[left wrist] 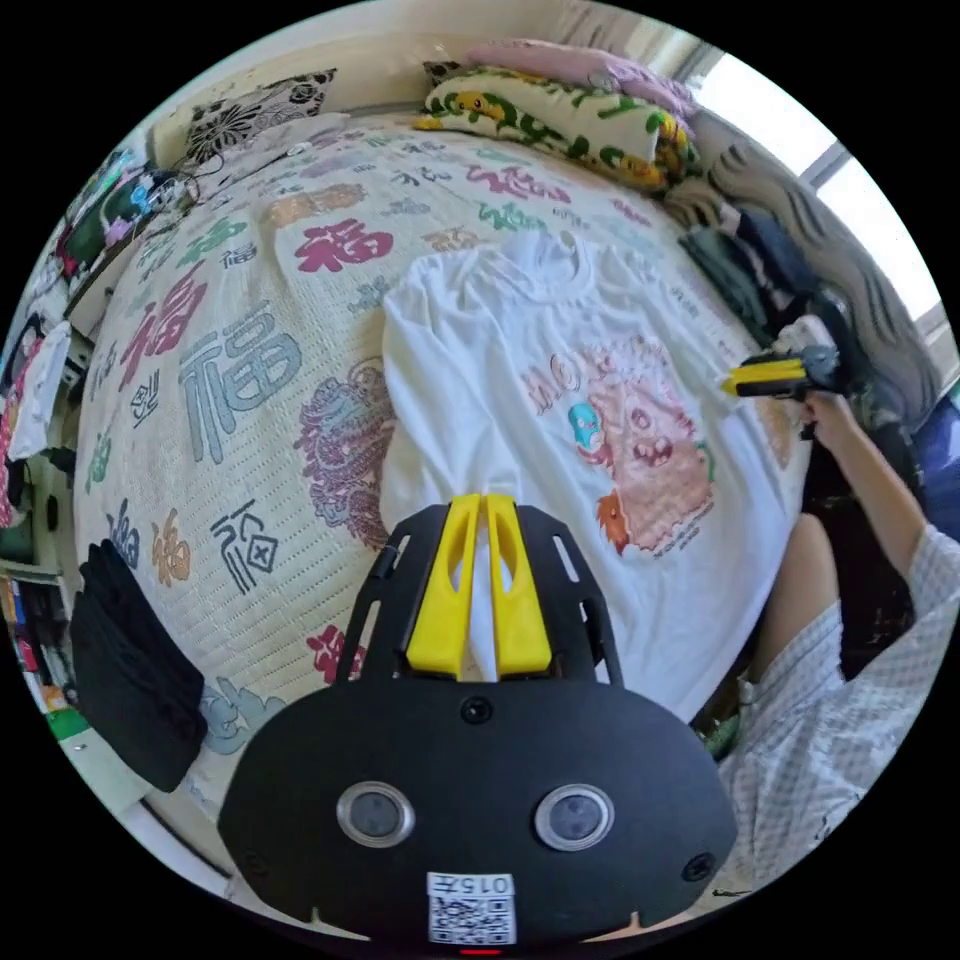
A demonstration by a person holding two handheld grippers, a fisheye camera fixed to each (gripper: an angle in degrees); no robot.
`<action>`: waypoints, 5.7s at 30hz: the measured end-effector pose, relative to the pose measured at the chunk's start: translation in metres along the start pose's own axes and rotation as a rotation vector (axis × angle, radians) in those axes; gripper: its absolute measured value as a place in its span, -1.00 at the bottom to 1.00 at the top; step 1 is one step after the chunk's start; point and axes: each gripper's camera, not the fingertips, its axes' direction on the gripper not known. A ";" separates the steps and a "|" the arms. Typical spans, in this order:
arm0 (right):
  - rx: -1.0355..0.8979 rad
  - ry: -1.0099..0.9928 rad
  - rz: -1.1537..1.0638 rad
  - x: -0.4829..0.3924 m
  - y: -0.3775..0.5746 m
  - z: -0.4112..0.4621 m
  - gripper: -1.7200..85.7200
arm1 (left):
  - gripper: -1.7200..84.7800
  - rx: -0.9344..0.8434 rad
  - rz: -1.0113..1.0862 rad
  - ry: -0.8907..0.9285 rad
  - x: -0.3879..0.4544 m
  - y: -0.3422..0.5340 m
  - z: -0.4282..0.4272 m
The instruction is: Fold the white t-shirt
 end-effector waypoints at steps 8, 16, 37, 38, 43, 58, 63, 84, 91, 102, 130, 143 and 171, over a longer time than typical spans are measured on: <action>0.265 -0.082 0.388 0.143 0.015 -0.098 -0.95 | -0.97 0.282 -0.307 0.067 -0.136 -0.013 -0.068; 0.105 -0.030 0.656 0.226 -0.017 -0.076 -0.92 | -0.96 0.144 -0.571 -0.144 -0.191 -0.013 -0.027; 0.037 -0.078 0.067 0.144 -0.193 -0.024 -0.72 | -0.82 -0.058 0.102 0.023 -0.051 -0.200 0.099; 0.019 -0.083 0.069 0.145 -0.194 -0.020 -0.77 | -0.86 -0.079 0.108 -0.020 -0.050 -0.199 0.104; -0.002 -0.032 0.049 0.156 -0.185 -0.013 -0.97 | -0.92 0.070 0.085 -0.099 -0.064 -0.185 0.077; 0.330 -0.263 0.285 0.218 -0.015 -0.058 -0.79 | -0.81 0.281 -0.183 0.003 -0.114 0.004 -0.006; 0.269 -0.350 0.243 0.179 0.132 -0.055 -0.79 | -0.79 0.066 -0.292 0.130 -0.088 0.164 -0.019; -0.127 -0.520 0.503 0.124 0.398 0.084 -0.94 | -0.94 -0.289 -0.443 0.369 0.009 0.369 0.025; 0.063 -0.471 0.531 0.128 0.447 0.053 -0.94 | -0.88 -0.109 -0.443 0.437 0.018 0.396 -0.031; -0.161 -0.467 0.575 0.113 0.473 0.148 -0.79 | -0.79 -0.540 -0.399 0.246 0.054 0.392 0.026; -0.112 -0.451 0.669 0.040 0.564 0.175 -0.93 | -0.94 -0.361 -0.489 0.118 0.159 0.450 -0.089; 0.532 -0.683 0.853 -0.021 0.690 0.108 -0.97 | -0.98 0.393 -0.553 0.039 0.259 0.536 -0.256; 0.975 0.358 0.425 -0.213 0.602 -0.048 -0.86 | -0.87 0.792 0.073 -0.261 0.513 0.248 -0.280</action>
